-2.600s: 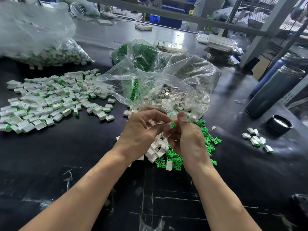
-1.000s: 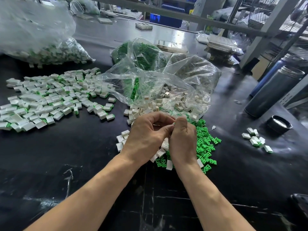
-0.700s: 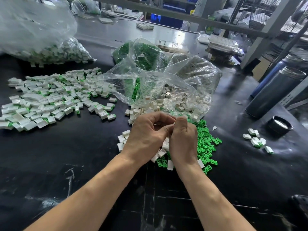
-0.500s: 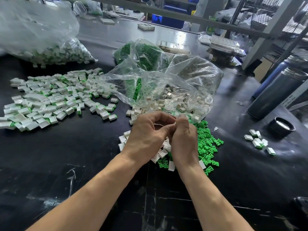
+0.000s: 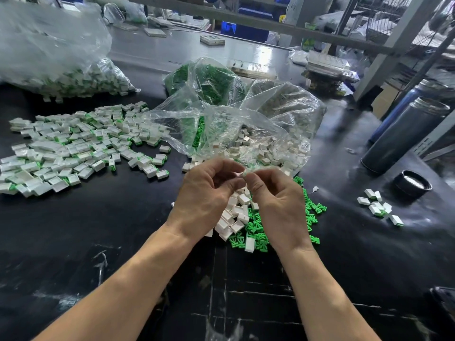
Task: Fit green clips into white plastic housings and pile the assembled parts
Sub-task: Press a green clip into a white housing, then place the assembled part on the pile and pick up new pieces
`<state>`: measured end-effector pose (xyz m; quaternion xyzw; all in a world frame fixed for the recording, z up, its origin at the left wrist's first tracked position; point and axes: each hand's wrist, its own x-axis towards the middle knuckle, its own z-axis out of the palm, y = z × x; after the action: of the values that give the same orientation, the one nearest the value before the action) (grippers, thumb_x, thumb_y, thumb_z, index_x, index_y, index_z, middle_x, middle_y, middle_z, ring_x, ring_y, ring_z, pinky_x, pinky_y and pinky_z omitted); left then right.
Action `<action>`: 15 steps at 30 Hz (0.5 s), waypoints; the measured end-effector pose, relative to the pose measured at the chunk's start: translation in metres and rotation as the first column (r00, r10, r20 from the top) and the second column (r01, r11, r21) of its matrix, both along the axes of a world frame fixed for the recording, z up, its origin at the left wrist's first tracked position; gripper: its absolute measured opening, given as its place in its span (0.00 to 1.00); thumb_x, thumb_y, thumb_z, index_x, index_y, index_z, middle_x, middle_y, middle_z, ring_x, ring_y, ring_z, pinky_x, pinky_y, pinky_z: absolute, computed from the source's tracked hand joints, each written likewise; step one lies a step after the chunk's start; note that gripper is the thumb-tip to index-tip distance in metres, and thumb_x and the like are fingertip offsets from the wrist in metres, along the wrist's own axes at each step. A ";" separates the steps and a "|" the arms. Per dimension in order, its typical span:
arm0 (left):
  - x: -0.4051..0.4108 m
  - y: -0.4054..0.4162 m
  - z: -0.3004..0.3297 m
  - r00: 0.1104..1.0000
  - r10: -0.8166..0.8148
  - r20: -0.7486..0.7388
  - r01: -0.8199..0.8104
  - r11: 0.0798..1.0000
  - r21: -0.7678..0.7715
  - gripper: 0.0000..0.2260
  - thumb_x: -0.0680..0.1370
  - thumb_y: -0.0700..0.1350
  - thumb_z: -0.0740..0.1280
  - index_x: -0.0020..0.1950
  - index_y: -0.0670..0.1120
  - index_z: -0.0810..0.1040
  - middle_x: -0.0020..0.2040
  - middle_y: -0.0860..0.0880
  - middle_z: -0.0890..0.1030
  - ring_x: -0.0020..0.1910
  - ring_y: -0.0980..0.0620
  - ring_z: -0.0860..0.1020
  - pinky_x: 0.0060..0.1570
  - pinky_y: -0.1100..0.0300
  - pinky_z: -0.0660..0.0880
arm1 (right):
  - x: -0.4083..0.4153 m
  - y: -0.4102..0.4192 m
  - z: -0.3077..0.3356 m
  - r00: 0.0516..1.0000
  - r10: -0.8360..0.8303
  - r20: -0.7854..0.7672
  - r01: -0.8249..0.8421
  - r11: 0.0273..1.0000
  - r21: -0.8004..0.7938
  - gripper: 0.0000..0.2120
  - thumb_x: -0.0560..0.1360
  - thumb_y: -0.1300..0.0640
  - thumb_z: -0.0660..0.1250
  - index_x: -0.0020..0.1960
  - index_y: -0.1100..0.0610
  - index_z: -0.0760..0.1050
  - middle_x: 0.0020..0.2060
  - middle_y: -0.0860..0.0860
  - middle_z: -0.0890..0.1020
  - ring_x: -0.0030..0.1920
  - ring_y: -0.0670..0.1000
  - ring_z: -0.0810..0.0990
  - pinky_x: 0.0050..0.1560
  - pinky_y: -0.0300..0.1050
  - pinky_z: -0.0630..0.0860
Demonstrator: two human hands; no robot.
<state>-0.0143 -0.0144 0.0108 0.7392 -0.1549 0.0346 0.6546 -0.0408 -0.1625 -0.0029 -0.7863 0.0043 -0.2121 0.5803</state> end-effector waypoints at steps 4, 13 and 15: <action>0.001 0.000 -0.004 0.992 0.053 0.116 -0.075 0.978 0.195 0.09 0.75 0.46 0.78 0.52 0.54 0.82 0.42 0.58 0.83 0.40 0.59 0.80 0.39 0.71 0.75 | -0.002 -0.001 0.001 0.999 -0.033 -0.015 0.033 0.999 0.031 0.06 0.79 0.53 0.72 0.44 0.51 0.83 0.34 0.44 0.83 0.34 0.40 0.78 0.37 0.33 0.72; -0.002 0.003 0.001 0.959 0.059 0.277 -0.164 0.913 0.374 0.07 0.76 0.48 0.76 0.52 0.54 0.82 0.45 0.62 0.79 0.45 0.64 0.77 0.44 0.75 0.72 | -0.004 0.000 0.001 0.992 -0.112 -0.065 0.110 0.993 -0.035 0.08 0.80 0.51 0.71 0.43 0.51 0.82 0.34 0.44 0.83 0.33 0.42 0.77 0.35 0.36 0.73; 0.002 0.009 0.002 0.959 0.078 0.273 -0.188 0.895 0.404 0.07 0.77 0.48 0.74 0.53 0.55 0.81 0.48 0.62 0.77 0.45 0.63 0.77 0.48 0.70 0.75 | -0.002 -0.004 0.000 0.985 -0.140 -0.100 0.135 0.989 -0.056 0.10 0.82 0.49 0.69 0.43 0.51 0.81 0.33 0.43 0.82 0.31 0.41 0.75 0.34 0.36 0.71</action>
<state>-0.0123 -0.0054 0.0126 0.8628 -0.1884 0.1378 0.4484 -0.0427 -0.1662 -0.0027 -0.8080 0.0833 -0.2105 0.5440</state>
